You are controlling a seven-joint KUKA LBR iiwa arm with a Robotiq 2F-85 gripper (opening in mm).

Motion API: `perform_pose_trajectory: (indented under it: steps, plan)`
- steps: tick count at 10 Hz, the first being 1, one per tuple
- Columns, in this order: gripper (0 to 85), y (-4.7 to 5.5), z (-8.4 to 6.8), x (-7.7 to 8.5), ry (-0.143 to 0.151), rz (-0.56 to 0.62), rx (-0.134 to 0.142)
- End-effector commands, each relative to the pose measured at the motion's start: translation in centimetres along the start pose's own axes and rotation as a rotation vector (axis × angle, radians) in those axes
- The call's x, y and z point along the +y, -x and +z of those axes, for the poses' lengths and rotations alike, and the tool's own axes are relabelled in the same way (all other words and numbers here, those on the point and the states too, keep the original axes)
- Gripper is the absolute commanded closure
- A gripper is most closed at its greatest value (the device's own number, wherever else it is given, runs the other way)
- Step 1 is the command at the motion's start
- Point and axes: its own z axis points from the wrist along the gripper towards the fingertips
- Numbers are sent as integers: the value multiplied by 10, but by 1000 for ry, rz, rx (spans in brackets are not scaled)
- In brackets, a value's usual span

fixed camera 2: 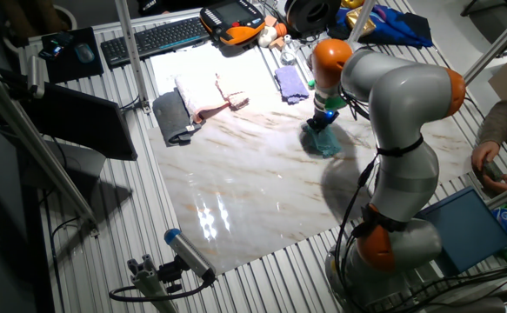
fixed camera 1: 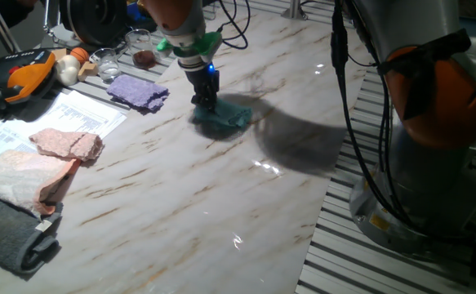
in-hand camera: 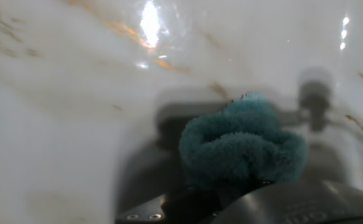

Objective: Clean the table with a cloth

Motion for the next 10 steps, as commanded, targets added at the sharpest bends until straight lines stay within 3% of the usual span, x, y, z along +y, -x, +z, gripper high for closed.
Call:
perform_pose_trajectory:
  steps: [1,5,7,10]
  plan:
    - [850,2,1,-5,1,-7,-1]
    - [850,16,7,-26,-1,-55,-18]
    - [850,24,-1,-31,1,-70,-1]
    - [850,30,-2,-39,1,-86,-1]
